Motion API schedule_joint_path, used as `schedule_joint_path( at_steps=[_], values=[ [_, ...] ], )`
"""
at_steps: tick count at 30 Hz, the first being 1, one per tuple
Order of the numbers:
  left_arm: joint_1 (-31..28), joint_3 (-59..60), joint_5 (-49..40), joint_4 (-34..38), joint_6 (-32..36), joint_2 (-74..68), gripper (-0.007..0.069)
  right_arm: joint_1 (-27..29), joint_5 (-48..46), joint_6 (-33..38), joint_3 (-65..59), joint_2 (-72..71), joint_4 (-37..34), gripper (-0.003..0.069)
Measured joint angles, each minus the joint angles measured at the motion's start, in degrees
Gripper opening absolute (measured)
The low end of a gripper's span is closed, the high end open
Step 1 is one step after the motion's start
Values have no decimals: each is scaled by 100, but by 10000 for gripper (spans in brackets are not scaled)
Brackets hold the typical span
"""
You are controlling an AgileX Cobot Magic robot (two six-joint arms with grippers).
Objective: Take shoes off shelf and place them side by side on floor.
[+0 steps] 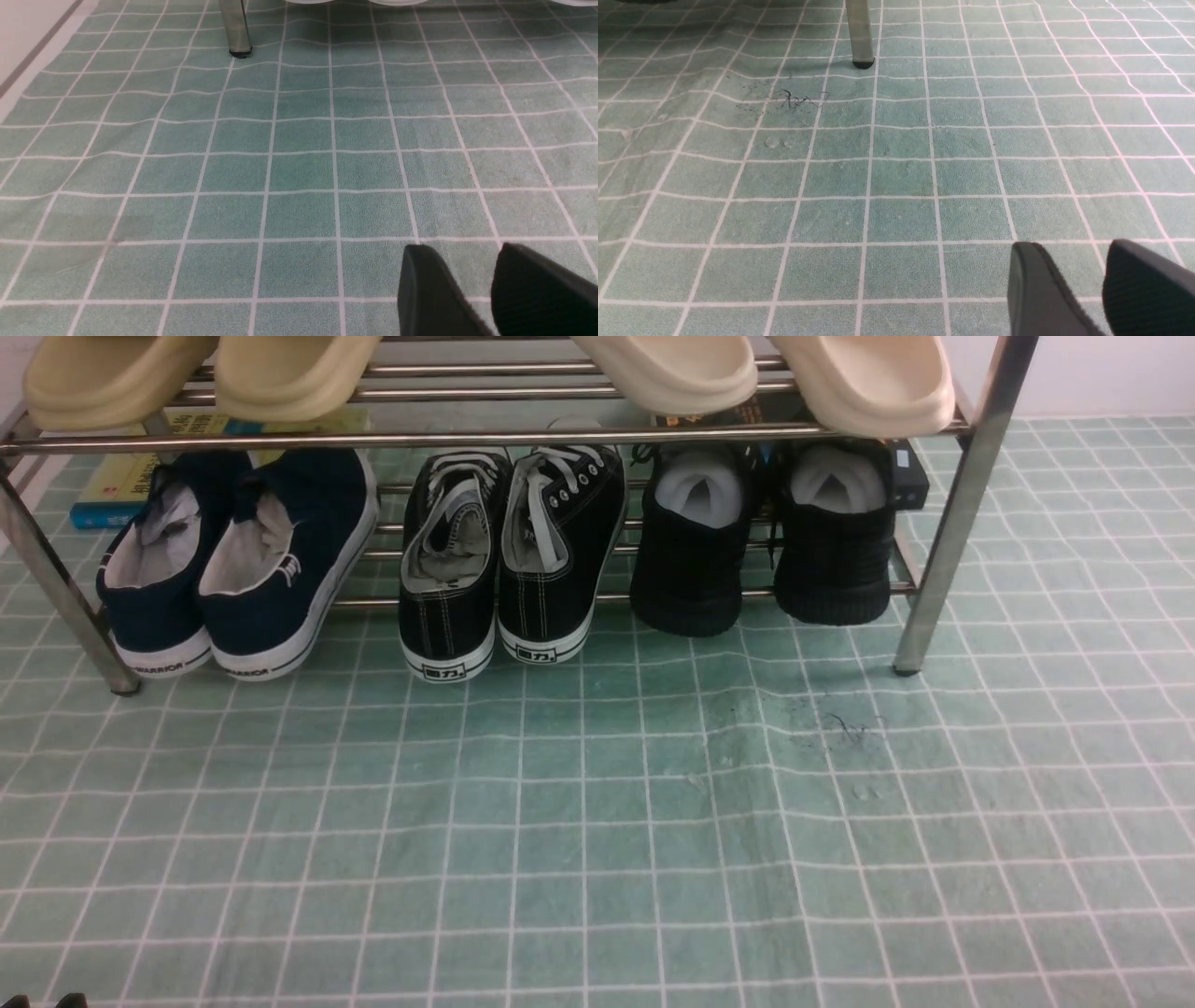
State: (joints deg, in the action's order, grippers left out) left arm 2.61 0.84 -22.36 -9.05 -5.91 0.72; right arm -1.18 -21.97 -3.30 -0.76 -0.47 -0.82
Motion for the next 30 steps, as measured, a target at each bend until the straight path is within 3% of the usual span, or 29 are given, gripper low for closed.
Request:
schedule_joint_path(
  at_steps=[19,25,30],
  values=[
    [0,0,0,0,0,0,242,0,18,-120,0,0,-244,239],
    [0,0,0,0,0,0,242,0,29,-1547,-44,0,-2806,239],
    [0,0,0,0,0,0,242,0,29,-1767,-60,0,-3976,239]
  ],
)
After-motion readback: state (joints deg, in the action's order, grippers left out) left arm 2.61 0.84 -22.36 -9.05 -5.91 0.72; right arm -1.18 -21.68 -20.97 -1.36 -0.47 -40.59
